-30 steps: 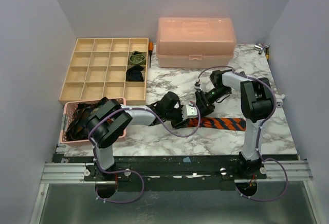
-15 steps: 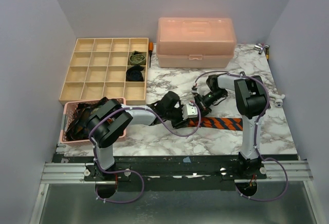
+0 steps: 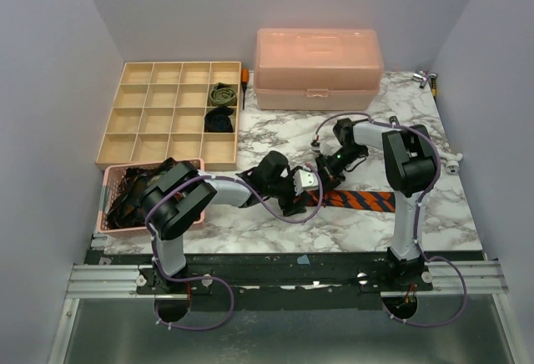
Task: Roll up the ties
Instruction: Roll the tie at the center of the board.
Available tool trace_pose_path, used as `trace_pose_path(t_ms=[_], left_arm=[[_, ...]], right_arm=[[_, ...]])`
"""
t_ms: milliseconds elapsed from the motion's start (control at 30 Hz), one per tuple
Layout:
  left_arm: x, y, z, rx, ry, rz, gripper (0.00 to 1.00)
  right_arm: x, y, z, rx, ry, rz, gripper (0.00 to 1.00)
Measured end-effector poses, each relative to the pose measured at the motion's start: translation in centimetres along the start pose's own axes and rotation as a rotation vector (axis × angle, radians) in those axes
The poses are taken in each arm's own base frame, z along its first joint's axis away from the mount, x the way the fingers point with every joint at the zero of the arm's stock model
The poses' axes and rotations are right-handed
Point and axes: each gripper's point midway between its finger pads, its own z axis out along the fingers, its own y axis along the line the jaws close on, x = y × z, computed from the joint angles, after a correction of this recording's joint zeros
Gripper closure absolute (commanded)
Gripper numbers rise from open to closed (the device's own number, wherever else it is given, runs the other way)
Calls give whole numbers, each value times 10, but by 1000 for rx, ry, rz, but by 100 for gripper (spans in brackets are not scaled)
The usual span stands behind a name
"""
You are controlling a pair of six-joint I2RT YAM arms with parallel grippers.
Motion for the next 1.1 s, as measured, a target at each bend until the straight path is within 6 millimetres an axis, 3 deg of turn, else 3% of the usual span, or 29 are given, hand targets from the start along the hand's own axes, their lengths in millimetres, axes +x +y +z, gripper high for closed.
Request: trace_pose_path(t_ms=[267,367,533,667,700,867,933,1100], left_arm=[[-17,0,3,1,-86,-50,30],[-23,2,7,-3,-119,-78,39],[-19,5,17,3,-124,-112,68],[-17,8,18,-4,-116,-74,74],[-16,11,18,-18,-112,-53,76],[-10,18,11,-65,-81,6,77],[-9,17,9,-65,-72,17,77],[-7,17,8,-61,-57,24,77]], right_arm=[[1,-2,-2,41,-14,-28,100],[1,-2,-2,51,-15,-38,100],[1,-2,-1,57,-14,-44,100],[-6,-3,-4,77,-14,-60,100],[-9,-3,-4,81,-12,-67,98],[-28,0,-11,107,-22,-134,69],[-32,3,-17,112,-44,-156,61],[-22,21,-35,80,-78,-168,53]])
